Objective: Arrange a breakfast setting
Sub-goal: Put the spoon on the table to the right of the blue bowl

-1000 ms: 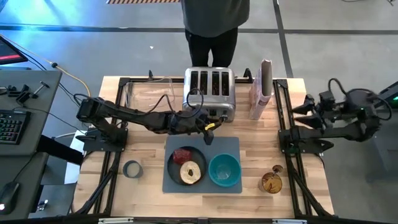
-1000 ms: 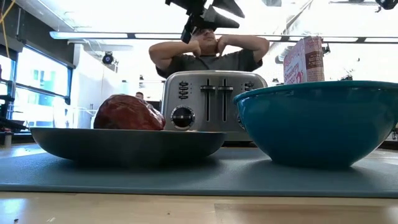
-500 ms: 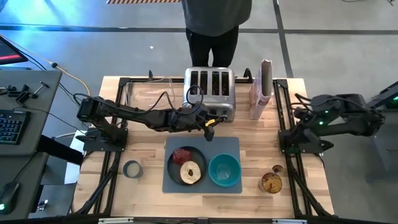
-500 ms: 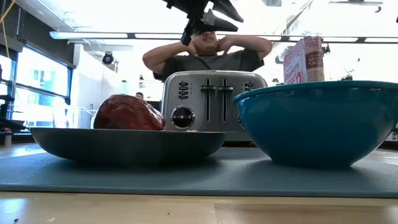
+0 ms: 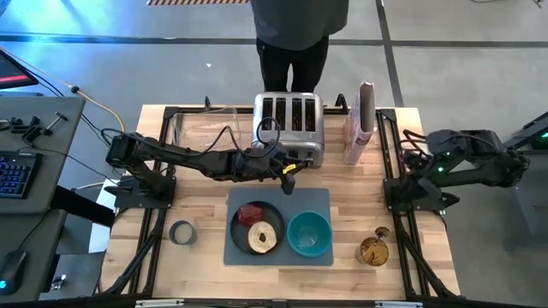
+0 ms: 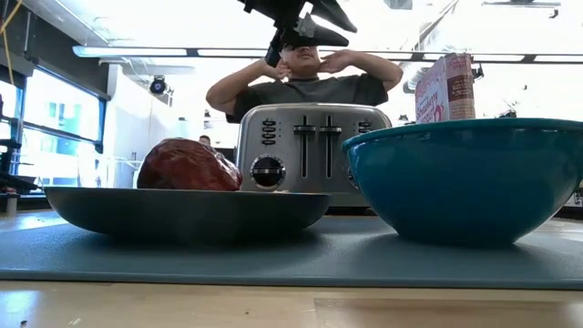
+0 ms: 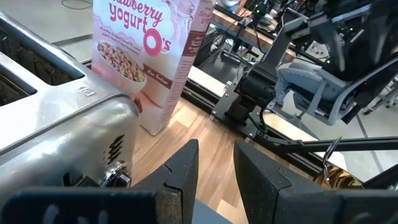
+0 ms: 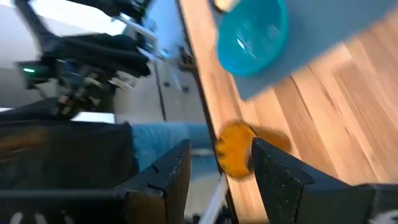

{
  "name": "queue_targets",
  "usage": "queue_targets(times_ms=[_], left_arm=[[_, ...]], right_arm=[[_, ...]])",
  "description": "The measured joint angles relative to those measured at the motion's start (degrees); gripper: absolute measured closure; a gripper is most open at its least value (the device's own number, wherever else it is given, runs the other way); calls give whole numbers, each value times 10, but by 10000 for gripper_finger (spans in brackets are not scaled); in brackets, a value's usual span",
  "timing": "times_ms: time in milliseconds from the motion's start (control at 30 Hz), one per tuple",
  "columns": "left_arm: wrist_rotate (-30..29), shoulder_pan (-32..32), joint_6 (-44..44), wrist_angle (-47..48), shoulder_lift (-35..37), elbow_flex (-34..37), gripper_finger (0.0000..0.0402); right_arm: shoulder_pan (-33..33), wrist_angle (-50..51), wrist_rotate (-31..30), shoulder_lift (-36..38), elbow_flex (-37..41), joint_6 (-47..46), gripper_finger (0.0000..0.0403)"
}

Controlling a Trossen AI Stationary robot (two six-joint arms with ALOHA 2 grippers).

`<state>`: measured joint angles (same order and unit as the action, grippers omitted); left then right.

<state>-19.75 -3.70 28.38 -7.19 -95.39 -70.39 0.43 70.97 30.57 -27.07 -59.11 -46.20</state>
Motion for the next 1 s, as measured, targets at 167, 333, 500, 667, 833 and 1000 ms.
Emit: queue_targets(times_ms=[167, 333, 500, 667, 833, 1000], left_arm=[[0, 0, 0, 0, 0, 0, 312], [0, 0, 0, 0, 0, 0, 312], [0, 0, 0, 0, 0, 0, 312], [1, 0, 0, 0, 0, 0, 312], [1, 0, -1, 1, 0, 0, 312], [1, 0, -20, 1, 0, 0, 312]], right_arm=[[0, -136, -2, -8, 0, 48, 258], [0, -296, -5, -39, 0, 122, 259], [0, -352, 10, -84, -1, 156, 259], [21, -232, 40, -114, -1, 121, 259], [89, -125, 36, -125, -1, 56, 259], [178, -116, -25, -127, -1, -33, 259]])
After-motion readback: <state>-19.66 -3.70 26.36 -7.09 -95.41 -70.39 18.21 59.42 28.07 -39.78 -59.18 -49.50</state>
